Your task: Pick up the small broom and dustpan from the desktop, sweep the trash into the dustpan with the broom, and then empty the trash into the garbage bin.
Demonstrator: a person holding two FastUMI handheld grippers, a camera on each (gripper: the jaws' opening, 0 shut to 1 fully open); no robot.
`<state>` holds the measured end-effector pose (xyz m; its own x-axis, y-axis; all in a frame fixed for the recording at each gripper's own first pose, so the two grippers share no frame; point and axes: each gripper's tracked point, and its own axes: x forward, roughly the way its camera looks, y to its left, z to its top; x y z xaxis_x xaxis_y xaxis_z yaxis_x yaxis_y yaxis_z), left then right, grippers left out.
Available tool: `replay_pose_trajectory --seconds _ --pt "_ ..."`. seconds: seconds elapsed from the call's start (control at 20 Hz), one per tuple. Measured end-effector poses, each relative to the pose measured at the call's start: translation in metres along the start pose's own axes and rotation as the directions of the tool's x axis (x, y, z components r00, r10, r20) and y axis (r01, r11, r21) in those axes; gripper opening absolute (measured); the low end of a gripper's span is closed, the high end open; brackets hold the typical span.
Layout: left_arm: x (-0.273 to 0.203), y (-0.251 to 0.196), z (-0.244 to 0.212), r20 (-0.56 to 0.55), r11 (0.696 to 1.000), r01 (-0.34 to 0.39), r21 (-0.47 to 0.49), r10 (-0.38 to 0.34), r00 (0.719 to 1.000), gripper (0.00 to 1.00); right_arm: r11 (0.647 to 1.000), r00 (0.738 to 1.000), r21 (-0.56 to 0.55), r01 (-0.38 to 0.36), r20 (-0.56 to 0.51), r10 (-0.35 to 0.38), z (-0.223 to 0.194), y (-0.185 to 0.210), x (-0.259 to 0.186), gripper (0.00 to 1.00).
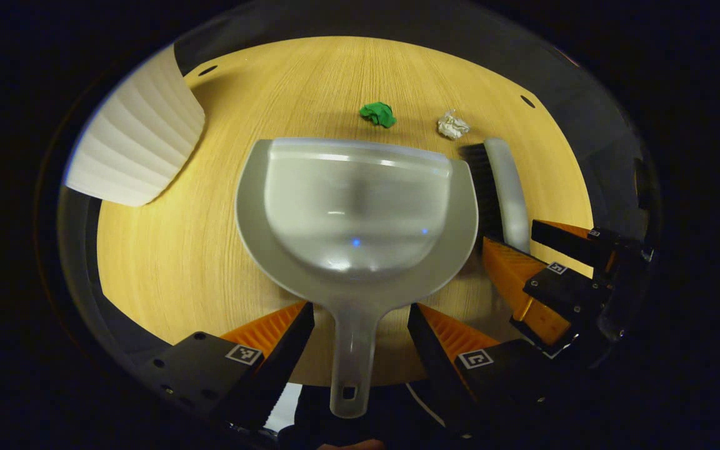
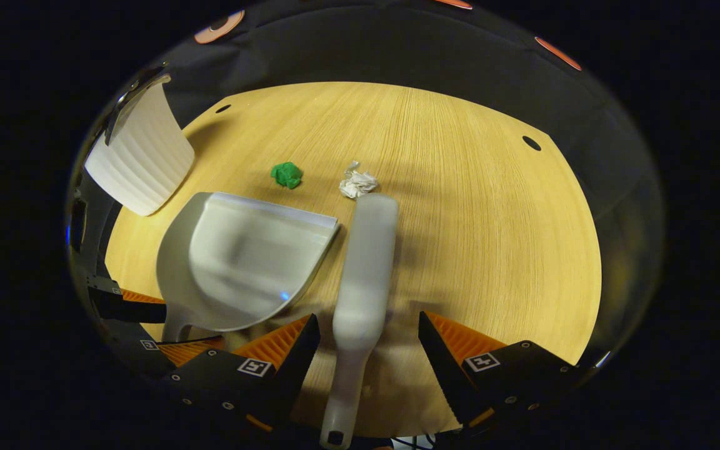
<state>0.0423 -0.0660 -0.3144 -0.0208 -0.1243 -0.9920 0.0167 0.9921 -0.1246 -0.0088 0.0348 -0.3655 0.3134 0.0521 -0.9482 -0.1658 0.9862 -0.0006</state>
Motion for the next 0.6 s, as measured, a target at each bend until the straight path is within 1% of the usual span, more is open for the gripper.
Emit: replay_pose_trajectory --seconds 0.05,0.1,0.15,0.2,0.25,0.3,0.35,0.4,0.45,0.5,0.55,0.6 --pt "0.007 -0.001 0.005 -0.011 1.000 0.007 0.000 -0.007 1.000 0.97 1.000 1.000 0.006 -0.003 -0.013 0.003 0.000 0.000 0.002 0.96" --pt "0.009 -0.002 0.004 -0.030 1.000 0.009 -0.002 -0.009 1.000 0.94 1.000 1.000 0.010 -0.010 -0.023 0.010 0.000 0.000 0.006 0.96" --pt "0.015 -0.005 0.004 -0.047 1.000 0.015 -0.004 -0.015 0.999 0.80 1.000 0.999 0.013 -0.010 -0.034 0.010 0.000 -0.001 0.007 0.94" --pt "0.019 -0.003 0.003 -0.063 1.000 0.011 -0.004 -0.011 0.998 0.66 1.000 0.999 0.013 -0.007 -0.037 0.008 -0.001 -0.003 0.010 0.91" --pt "0.023 0.000 0.004 -0.074 1.000 0.001 -0.008 -0.002 0.997 0.52 1.000 0.999 0.021 -0.016 -0.047 0.017 0.000 -0.003 0.011 0.76" --pt "0.027 -0.001 0.005 -0.083 1.000 0.015 -0.012 -0.016 0.996 0.48 0.999 0.998 0.031 -0.023 -0.051 0.024 -0.001 -0.001 0.012 0.69" --pt "0.029 -0.002 0.006 -0.089 1.000 0.022 -0.004 -0.022 0.996 0.41 0.999 0.998 0.037 -0.018 -0.052 0.020 0.001 -0.003 0.016 0.50" --pt "0.030 -0.004 0.005 -0.089 1.000 0.025 0.000 -0.025 0.996 0.38 0.998 0.997 0.045 -0.033 -0.062 0.035 0.001 -0.002 0.019 0.45" --pt "0.028 -0.004 0.005 -0.095 0.999 0.031 0.011 -0.030 0.995 0.35 0.997 0.997 0.054 -0.048 -0.065 0.052 0.004 -0.002 0.019 0.42" --pt "0.025 -0.001 0.005 -0.092 0.999 0.036 0.020 -0.034 0.995 0.34 0.996 0.997 0.067 -0.053 -0.059 0.057 0.007 -0.003 0.015 0.41" --pt "0.023 0.001 0.006 -0.093 0.998 0.042 0.035 -0.038 0.995 0.32 0.995 0.997 0.075 -0.058 -0.050 0.062 0.012 -0.006 0.014 0.38" --pt "0.024 0.004 0.007 -0.088 0.998 0.046 0.048 -0.042 0.995 0.31 0.995 0.997 0.078 -0.057 -0.044 0.060 0.016 -0.011 0.015 0.37"
